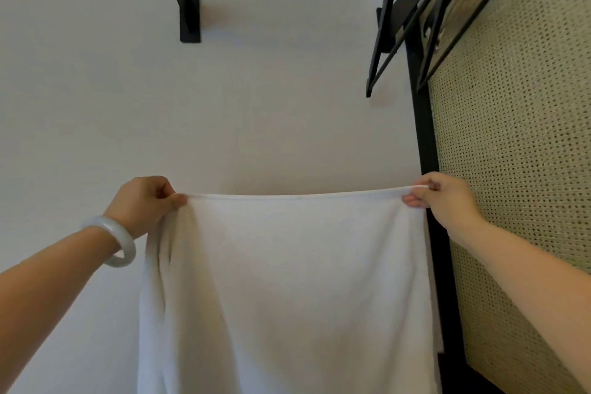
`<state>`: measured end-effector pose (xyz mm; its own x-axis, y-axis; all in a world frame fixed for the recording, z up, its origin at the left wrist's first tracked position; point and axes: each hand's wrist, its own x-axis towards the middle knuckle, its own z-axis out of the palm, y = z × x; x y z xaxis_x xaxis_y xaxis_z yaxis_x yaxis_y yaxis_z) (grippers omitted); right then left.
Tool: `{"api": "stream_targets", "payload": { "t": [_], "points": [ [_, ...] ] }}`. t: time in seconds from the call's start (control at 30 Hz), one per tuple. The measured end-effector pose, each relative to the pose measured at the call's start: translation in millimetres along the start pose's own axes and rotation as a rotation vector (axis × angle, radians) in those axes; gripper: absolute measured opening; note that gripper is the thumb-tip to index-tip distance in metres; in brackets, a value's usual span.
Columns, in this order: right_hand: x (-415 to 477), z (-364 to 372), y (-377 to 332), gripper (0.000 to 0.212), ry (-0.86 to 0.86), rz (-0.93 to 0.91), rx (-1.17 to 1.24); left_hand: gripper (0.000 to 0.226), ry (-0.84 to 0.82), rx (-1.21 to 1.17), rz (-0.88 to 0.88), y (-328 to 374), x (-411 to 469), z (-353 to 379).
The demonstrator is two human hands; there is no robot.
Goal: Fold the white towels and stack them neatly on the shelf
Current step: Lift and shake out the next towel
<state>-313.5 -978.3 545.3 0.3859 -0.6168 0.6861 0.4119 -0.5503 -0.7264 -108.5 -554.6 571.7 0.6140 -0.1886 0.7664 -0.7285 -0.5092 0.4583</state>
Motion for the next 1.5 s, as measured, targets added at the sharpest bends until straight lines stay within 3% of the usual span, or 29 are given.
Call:
{"api": "stream_targets", "payload": {
  "t": [0.3,0.47,0.57,0.67,0.8,0.9,1.0,1.1,1.17,1.27,1.33,1.5],
  "points": [
    [35.3,-4.2,-53.7,0.008,0.059,-0.032,0.039,0.021,0.115,0.090,0.094,43.1,32.4,-35.9],
    [52.1,-4.8,-101.0,0.009,0.108,-0.132,0.100,0.017,0.253,-0.023,0.163,66.4,53.0,-76.7],
    [68.5,-4.8,-128.9,0.009,0.173,-0.175,0.157,0.010,0.293,0.054,0.252,88.7,71.1,-100.8],
    [78.2,0.5,-125.6,0.008,0.135,-0.106,0.165,0.007,0.150,0.191,0.173,87.0,81.9,-97.5],
    [59.2,14.1,-59.4,0.009,-0.026,0.176,0.004,0.009,-0.144,0.390,-0.055,40.8,68.2,-43.0],
    [41.5,29.7,-9.6,0.012,-0.096,0.294,-0.074,0.012,-0.201,0.253,-0.235,13.9,44.5,2.2],
    [56.3,37.6,-15.5,0.012,0.013,0.193,-0.012,0.016,-0.019,0.020,-0.265,24.4,60.3,6.4],
    [79.3,35.3,-64.2,0.011,0.153,-0.042,0.120,0.010,0.319,-0.038,-0.068,64.2,92.2,-25.5],
    [82.6,29.8,-87.3,0.013,0.193,-0.135,0.178,0.003,0.413,-0.076,0.024,80.9,94.6,-42.0],
    [57.2,19.1,-85.8,0.007,0.149,-0.098,0.192,0.004,0.338,-0.034,0.021,67.9,67.8,-43.6],
    [20.8,12.8,-65.3,0.017,0.110,-0.010,0.182,0.006,0.241,-0.013,-0.012,46.2,31.4,-33.8],
    [-101.2,-0.3,40.4,0.011,0.015,0.334,0.025,0.016,-0.041,0.009,-0.130,-29.8,-104.9,21.5]
  ]
}}
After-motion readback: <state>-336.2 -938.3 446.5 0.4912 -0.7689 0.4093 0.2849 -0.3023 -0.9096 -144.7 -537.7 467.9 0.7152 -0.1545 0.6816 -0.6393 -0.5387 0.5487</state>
